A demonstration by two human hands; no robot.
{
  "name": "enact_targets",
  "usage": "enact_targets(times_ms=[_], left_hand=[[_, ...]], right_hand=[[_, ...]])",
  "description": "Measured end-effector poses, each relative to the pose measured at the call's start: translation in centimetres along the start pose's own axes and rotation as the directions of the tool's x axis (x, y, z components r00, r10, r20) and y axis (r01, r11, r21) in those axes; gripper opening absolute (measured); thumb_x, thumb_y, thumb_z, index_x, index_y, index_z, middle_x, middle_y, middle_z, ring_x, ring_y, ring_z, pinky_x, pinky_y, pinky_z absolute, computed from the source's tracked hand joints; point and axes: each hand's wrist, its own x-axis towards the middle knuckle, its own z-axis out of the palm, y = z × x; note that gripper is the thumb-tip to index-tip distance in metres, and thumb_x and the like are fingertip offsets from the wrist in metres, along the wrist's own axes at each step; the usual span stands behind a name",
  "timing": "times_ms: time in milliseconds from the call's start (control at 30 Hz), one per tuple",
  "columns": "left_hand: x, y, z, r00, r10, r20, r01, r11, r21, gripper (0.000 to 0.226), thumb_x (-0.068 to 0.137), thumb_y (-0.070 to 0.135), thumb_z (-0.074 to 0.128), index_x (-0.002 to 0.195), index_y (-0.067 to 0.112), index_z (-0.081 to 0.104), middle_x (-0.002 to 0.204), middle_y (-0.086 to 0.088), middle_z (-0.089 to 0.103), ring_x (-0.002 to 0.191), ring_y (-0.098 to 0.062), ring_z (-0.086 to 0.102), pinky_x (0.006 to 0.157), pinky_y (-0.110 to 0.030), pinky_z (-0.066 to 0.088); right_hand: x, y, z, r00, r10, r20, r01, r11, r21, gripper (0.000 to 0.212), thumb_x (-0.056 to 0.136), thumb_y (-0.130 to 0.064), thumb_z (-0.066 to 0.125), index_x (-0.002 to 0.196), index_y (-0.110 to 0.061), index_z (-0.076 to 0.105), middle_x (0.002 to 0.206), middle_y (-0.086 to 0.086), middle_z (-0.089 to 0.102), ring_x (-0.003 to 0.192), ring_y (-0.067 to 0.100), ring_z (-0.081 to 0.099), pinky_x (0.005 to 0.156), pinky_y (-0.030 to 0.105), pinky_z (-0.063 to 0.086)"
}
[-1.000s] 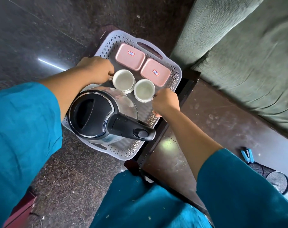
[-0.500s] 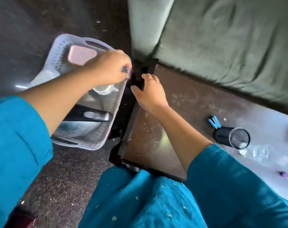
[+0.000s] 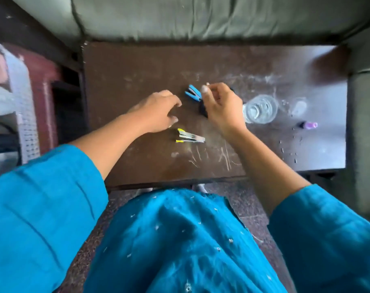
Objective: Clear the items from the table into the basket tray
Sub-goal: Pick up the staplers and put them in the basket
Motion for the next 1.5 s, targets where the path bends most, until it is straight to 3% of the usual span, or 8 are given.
enact_targets(times_ms=[200,367,533,733,933,1233,1400,1500], left_hand=[[1.4,1.7,5.2,0.989,-0.132,-0.060,0.131,0.991,-0.020,0.036,0.081,0.026,0.064,0.116,0.023,0.054,0.122,-0.004,0.051,0.111,-0.028,0.049,0.089,-0.041,0.044],[0.6,2.7,9.6,0.968,-0.174,-0.184,0.170,0.985,-0.037,0.048,0.075,0.016,0.068,0.120,0.016,0.051,0.125,-0.011,0.049,0.111,-0.033,0.046,0.089,-0.042,0.044],[0.2,1.5,12.5,0.946,-0.199,-0.254,0.214,0.976,0.029,0.064,0.069,0.021,0.076,0.124,0.014,0.044,0.126,-0.013,0.046,0.112,-0.034,0.044,0.092,-0.043,0.042],[0.2,-0.3,15.5,0.878,-0.242,-0.412,0.281,0.959,0.036,0.082,0.062,0.022,0.081,0.129,0.009,0.036,0.129,-0.019,0.041,0.111,-0.037,0.045,0.091,-0.046,0.044],[0.3,-1.6,17.6,0.862,-0.221,-0.455,0.216,0.974,-0.064,0.097,0.058,0.025,0.084,0.135,0.008,0.028,0.134,-0.022,0.034,0.119,-0.036,0.043,0.098,-0.043,0.043],[0.3,-2.7,17.4,0.819,-0.211,-0.534,0.147,0.976,-0.160,0.079,0.062,0.026,0.078,0.124,0.006,0.035,0.123,-0.022,0.038,0.107,-0.034,0.048,0.088,-0.036,0.048],[0.8,-2.3,16.3,0.832,-0.248,-0.497,0.017,0.905,-0.424,0.052,0.080,0.029,0.061,0.120,0.000,0.044,0.106,-0.016,0.053,0.083,-0.021,0.056,0.071,-0.029,0.052],[1.8,-1.4,15.4,0.801,-0.371,-0.469,0.010,0.792,-0.611,0.039,0.084,0.033,0.055,0.114,0.008,0.053,0.095,0.002,0.060,0.077,0.002,0.058,0.066,-0.006,0.044]], right_hand=[[0.2,4.7,-4.2,0.995,-0.102,0.005,0.102,0.991,-0.087,0.034,0.090,-0.042,0.047,0.080,-0.012,0.059,0.073,0.010,0.070,0.070,0.028,0.064,0.066,0.036,0.051],[-1.7,5.4,-1.2,0.885,-0.331,0.329,0.408,0.891,-0.200,0.026,0.088,-0.030,0.051,0.090,-0.007,0.064,0.079,0.011,0.069,0.071,0.031,0.061,0.063,0.038,0.050],[-2.4,8.6,3.2,0.871,-0.206,0.446,0.378,0.861,-0.340,0.025,0.087,-0.022,0.052,0.105,-0.006,0.055,0.102,0.015,0.062,0.090,0.035,0.057,0.069,0.033,0.041],[-2.2,12.3,6.9,0.874,-0.147,0.464,0.374,0.812,-0.448,0.060,0.086,-0.026,0.059,0.136,-0.003,0.033,0.126,0.017,0.051,0.115,0.033,0.045,0.093,0.039,0.040],[-1.8,14.3,9.6,0.882,-0.188,0.431,0.411,0.755,-0.511,0.070,0.085,-0.032,0.061,0.141,-0.005,0.029,0.135,0.015,0.044,0.120,0.034,0.039,0.100,0.043,0.038],[-1.0,14.3,9.9,0.910,-0.241,0.336,0.383,0.800,-0.462,0.030,0.089,-0.021,0.051,0.117,-0.011,0.055,0.114,0.011,0.057,0.100,0.032,0.049,0.086,0.037,0.040],[-1.0,12.0,10.3,0.987,-0.149,0.053,0.156,0.970,-0.189,0.027,0.083,-0.025,0.062,0.106,-0.012,0.062,0.095,0.010,0.059,0.084,0.027,0.055,0.074,0.036,0.046],[-0.5,9.9,11.2,0.993,-0.116,-0.001,0.116,0.993,0.012,0.022,0.078,-0.017,0.064,0.100,-0.014,0.065,0.088,0.005,0.061,0.075,0.018,0.055,0.068,0.031,0.047]])
